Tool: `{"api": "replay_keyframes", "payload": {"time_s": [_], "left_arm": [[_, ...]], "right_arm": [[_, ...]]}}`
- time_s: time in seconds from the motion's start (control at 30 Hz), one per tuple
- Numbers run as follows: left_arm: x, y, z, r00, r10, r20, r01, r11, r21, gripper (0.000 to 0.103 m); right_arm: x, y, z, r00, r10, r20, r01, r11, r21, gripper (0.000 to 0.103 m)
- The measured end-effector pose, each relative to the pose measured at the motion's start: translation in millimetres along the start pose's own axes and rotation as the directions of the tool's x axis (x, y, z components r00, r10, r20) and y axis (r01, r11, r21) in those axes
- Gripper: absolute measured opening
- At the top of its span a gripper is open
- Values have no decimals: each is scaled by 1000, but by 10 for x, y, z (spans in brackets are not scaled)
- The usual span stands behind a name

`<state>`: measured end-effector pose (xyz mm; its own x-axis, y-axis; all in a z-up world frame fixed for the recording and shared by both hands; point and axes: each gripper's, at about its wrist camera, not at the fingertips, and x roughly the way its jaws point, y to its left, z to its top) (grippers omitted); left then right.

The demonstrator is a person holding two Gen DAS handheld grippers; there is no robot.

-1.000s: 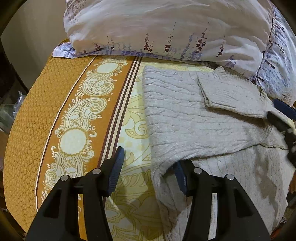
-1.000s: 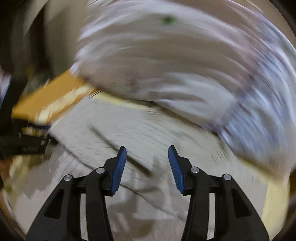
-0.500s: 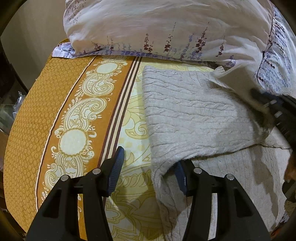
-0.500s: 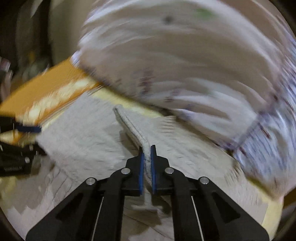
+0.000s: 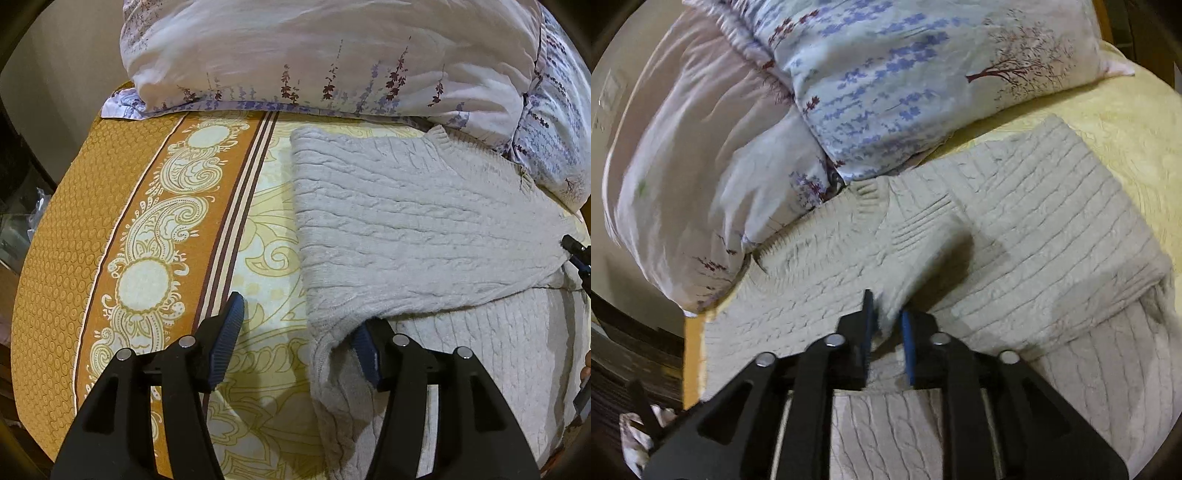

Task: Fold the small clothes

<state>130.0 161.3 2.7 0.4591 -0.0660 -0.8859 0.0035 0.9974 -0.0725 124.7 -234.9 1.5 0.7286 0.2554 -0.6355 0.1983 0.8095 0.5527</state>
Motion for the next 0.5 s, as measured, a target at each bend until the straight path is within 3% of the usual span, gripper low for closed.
{"api": "replay_keyframes", "payload": {"time_s": [0.07, 0.17, 0.2, 0.23, 0.4, 0.5], "left_arm": [[-1, 1, 0, 1000, -1, -1, 1, 1000, 1, 58], [-4, 3, 1, 1000, -3, -3, 3, 1000, 0, 58], [-6, 2, 0, 1000, -4, -3, 4, 1000, 0, 58], [-6, 1, -2, 1000, -4, -2, 4, 1000, 1, 58], [-3, -7, 0, 1000, -3, -2, 3, 1000, 5, 58], [0, -24, -4, 1000, 4, 0, -4, 1000, 12, 59]], "right_arm": [[-10, -75, 30, 1000, -5, 12, 5, 1000, 30, 32], [30, -163, 87, 999, -34, 24, 32, 996, 83, 32], [52, -224, 110, 998, -65, 19, 64, 994, 87, 28], [88, -266, 130, 997, -76, 11, 75, 994, 85, 7], [-178, -125, 154, 991, -66, 112, 70, 997, -31, 7], [-1, -188, 127, 985, -165, 38, 168, 984, -64, 8]]}}
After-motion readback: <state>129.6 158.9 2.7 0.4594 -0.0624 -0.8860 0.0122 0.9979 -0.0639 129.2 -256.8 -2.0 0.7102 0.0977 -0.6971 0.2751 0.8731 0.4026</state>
